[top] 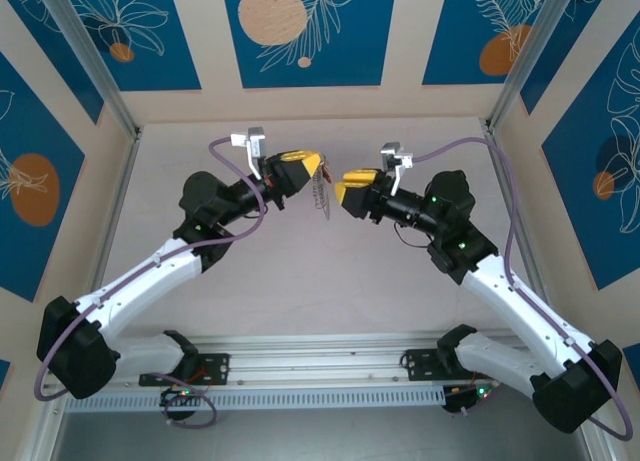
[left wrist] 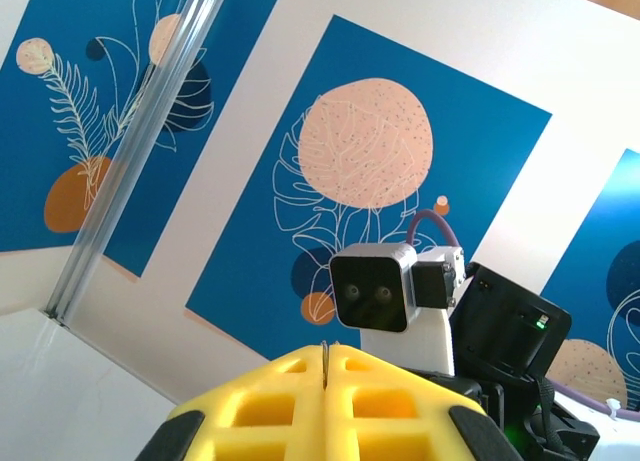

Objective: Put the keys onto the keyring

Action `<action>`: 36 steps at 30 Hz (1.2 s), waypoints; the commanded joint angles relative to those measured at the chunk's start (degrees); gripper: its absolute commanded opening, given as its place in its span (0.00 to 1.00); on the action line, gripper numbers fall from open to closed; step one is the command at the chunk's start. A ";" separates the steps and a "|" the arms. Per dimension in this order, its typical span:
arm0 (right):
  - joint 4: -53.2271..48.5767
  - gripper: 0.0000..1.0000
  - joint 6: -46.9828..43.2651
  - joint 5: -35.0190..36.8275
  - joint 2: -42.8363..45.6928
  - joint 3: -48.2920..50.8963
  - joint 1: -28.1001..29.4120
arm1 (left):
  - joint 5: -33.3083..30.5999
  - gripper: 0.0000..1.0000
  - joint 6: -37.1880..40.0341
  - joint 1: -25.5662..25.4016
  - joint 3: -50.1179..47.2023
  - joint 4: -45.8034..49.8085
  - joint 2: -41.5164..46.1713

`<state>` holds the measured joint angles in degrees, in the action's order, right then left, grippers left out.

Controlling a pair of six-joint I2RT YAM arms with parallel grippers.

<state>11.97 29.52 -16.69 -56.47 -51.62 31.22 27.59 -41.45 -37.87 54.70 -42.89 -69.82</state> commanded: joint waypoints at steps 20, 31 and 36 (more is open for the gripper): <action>1.25 0.11 -4.55 -1.52 -6.54 -7.85 6.07 | 3.08 0.00 3.34 -2.82 5.27 -3.07 -1.33; -2.78 0.29 -6.18 -0.78 -4.76 -6.68 7.27 | 2.82 0.00 3.93 -3.33 6.01 -2.93 -1.60; -5.17 0.39 -5.79 0.13 -0.84 -3.41 6.44 | 2.73 0.00 3.80 -3.35 6.16 -3.25 -1.62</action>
<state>8.84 24.32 -17.34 -60.05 -56.58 37.93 29.93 -38.46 -40.42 58.74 -42.83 -71.46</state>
